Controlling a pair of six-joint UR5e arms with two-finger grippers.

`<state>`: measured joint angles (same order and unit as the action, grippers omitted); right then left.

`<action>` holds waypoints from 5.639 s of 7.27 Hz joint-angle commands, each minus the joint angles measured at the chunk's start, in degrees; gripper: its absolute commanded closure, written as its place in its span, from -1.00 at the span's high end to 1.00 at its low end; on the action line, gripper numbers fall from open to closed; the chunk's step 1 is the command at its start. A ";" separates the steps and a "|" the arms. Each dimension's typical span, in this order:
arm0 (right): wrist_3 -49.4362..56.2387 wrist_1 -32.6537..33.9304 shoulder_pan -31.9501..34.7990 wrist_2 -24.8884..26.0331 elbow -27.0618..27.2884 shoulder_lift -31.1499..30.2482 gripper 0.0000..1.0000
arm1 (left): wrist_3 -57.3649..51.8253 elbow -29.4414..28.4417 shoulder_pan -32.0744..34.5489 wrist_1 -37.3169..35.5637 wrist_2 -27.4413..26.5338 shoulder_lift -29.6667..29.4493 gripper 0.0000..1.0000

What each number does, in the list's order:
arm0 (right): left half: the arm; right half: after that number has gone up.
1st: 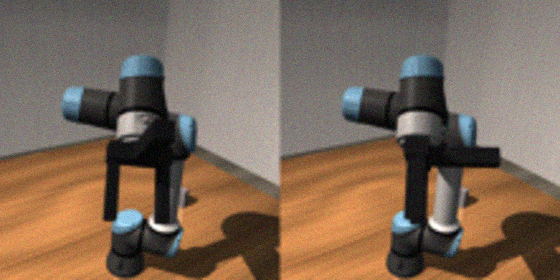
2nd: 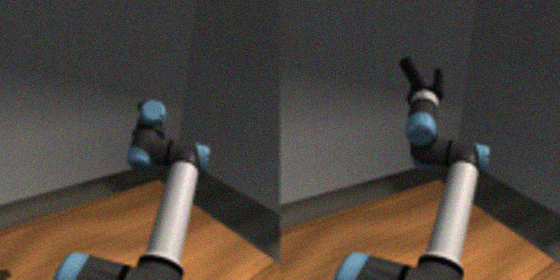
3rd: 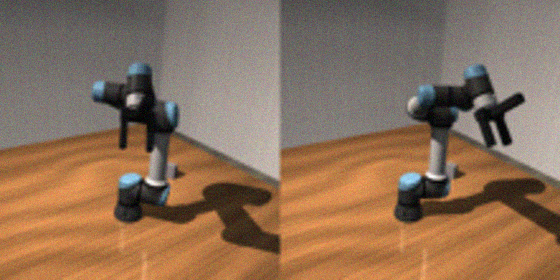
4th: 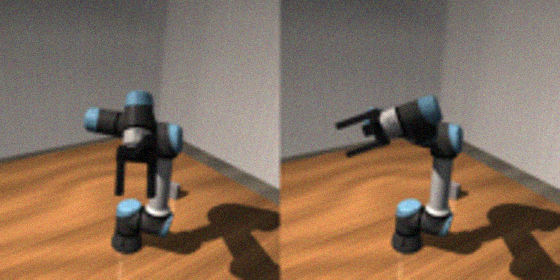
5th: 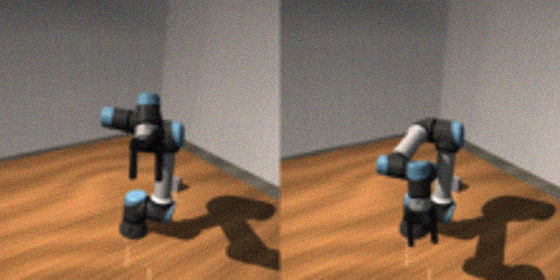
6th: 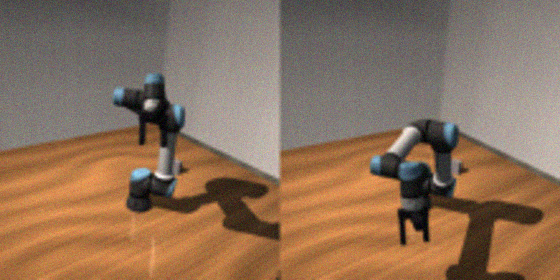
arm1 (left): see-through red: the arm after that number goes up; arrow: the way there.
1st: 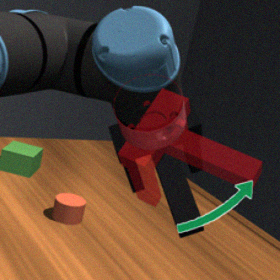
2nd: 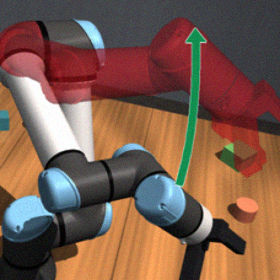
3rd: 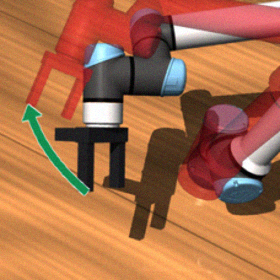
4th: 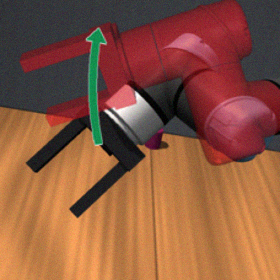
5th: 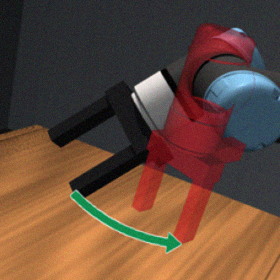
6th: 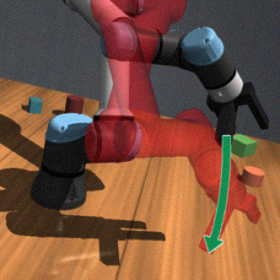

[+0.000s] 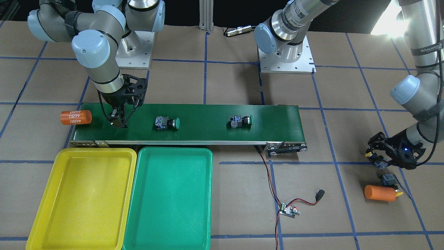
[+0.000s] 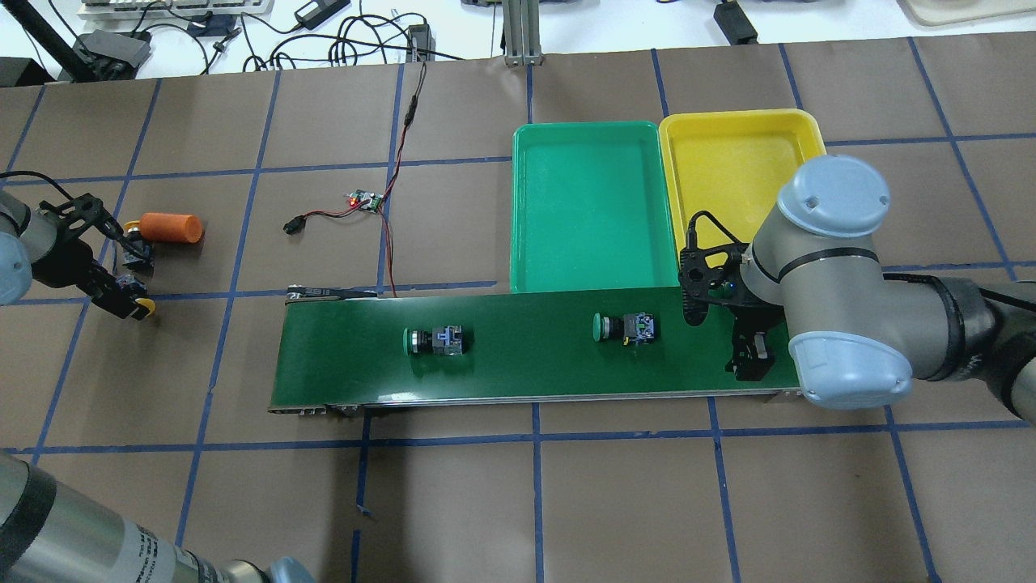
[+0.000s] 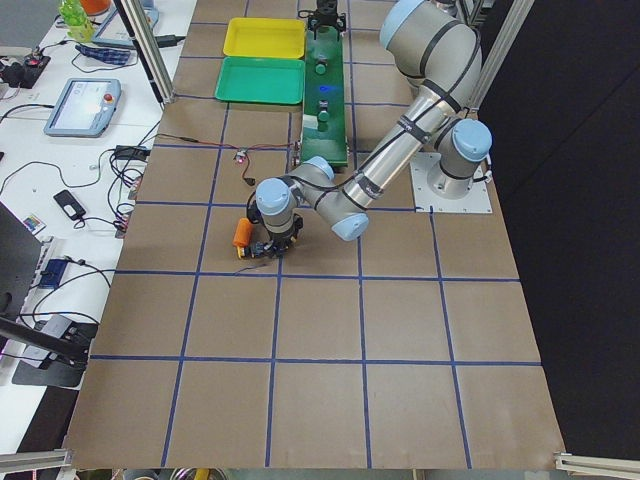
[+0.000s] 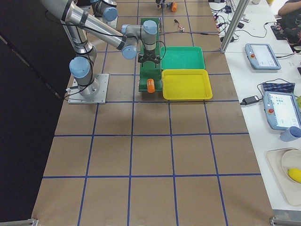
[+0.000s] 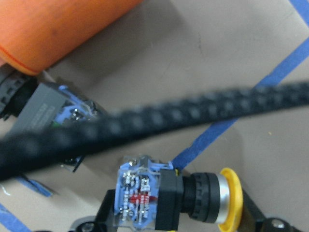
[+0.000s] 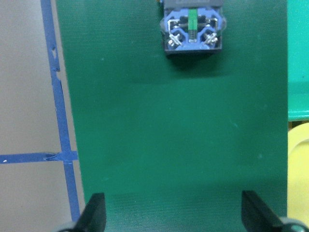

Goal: Sort buttons by color to trays
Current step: 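Carry the yellow-capped button to the belt start while the right gripper waits, then set the yellow button on the belt while the right gripper grasps a green-capped button, then carry the green button into the green tray while the left gripper grasps another yellow button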

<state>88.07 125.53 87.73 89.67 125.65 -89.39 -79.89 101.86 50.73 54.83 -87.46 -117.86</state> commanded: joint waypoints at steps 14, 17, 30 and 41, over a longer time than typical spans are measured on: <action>-0.18 3.04 1.29 -0.11 -0.05 0.44 1.00 | 82.06 18.11 32.49 6.96 0.10 23.11 -0.93; -0.18 3.05 1.65 -0.11 -0.05 1.49 0.90 | 82.00 17.68 32.85 6.78 -0.52 22.49 0.99; 3.43 6.05 8.68 -4.59 -22.96 16.68 -0.61 | 26.23 -10.09 10.79 7.87 -3.86 3.79 1.00; 11.95 -3.89 0.18 -3.63 -14.40 7.75 1.00 | -17.67 -15.72 3.24 5.54 0.80 -8.36 1.00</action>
<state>98.25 121.98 90.48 86.02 108.09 -79.43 -97.03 86.20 54.33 58.11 -86.67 -126.27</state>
